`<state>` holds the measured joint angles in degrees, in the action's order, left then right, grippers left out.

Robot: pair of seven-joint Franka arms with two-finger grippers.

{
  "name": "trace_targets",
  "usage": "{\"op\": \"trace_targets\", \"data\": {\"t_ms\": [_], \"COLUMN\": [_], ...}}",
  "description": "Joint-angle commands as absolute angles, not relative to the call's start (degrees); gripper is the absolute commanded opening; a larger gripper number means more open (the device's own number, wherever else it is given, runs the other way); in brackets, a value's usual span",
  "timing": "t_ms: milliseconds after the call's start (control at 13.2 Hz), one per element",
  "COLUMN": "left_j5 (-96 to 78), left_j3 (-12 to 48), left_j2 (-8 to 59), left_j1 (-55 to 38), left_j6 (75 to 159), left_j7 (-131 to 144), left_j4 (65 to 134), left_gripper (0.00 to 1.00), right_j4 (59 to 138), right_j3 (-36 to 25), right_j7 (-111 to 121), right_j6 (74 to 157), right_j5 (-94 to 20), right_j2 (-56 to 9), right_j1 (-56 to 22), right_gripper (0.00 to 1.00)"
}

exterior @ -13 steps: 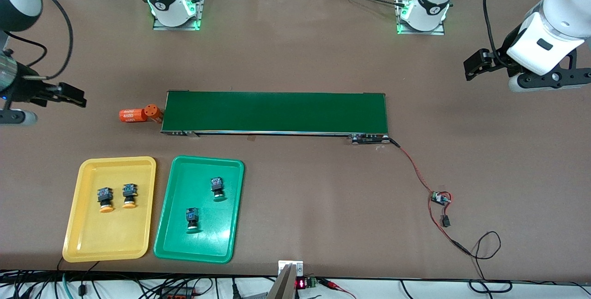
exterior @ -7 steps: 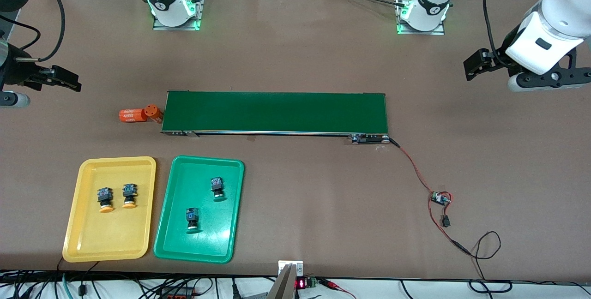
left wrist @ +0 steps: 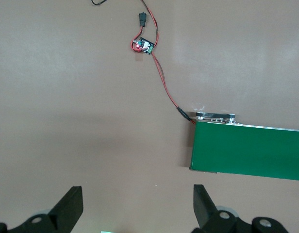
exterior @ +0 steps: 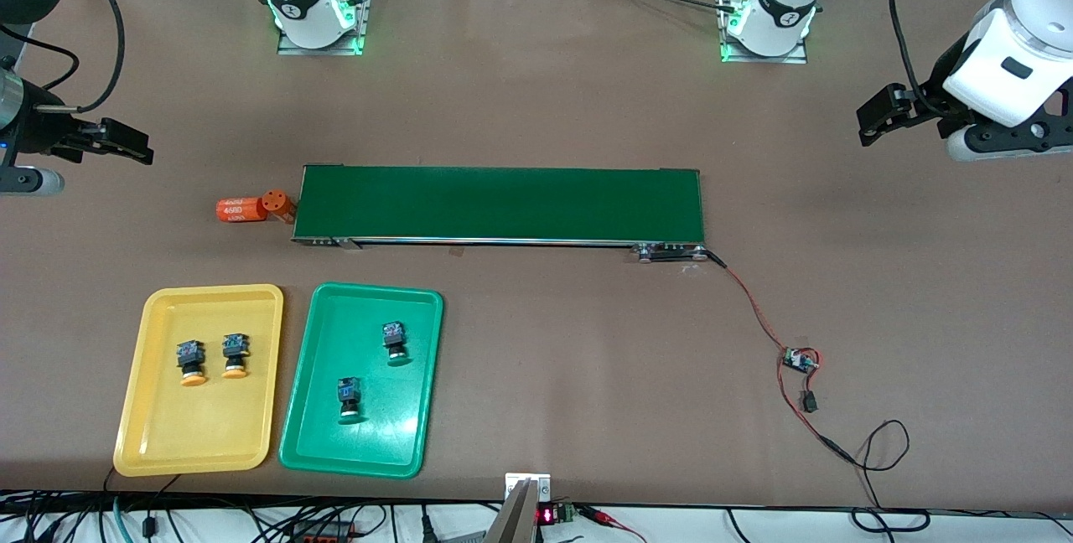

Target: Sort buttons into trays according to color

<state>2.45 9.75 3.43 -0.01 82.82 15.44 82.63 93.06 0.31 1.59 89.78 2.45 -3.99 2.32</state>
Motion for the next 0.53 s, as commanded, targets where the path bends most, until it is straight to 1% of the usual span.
{"op": "trace_targets", "data": {"t_ms": [0,453], "left_j5": [3.16,3.08], "left_j3": [9.67,10.11], "left_j2": [3.78,3.87], "left_j1": [0.17,0.44], "left_j6": [81.39,81.12], "left_j7": [15.82,15.91], "left_j4": [80.68,80.60], "left_gripper": [1.00,1.00], "right_j4": [93.78,93.52], "right_j3": [0.26,0.09], "right_j7": [2.02,2.11], "right_j6": [89.56,88.51], "right_j5": [1.41,1.67], "right_j2": [-3.25,-3.34], "right_j1": [2.20,2.20], "right_gripper": [1.00,1.00]}}
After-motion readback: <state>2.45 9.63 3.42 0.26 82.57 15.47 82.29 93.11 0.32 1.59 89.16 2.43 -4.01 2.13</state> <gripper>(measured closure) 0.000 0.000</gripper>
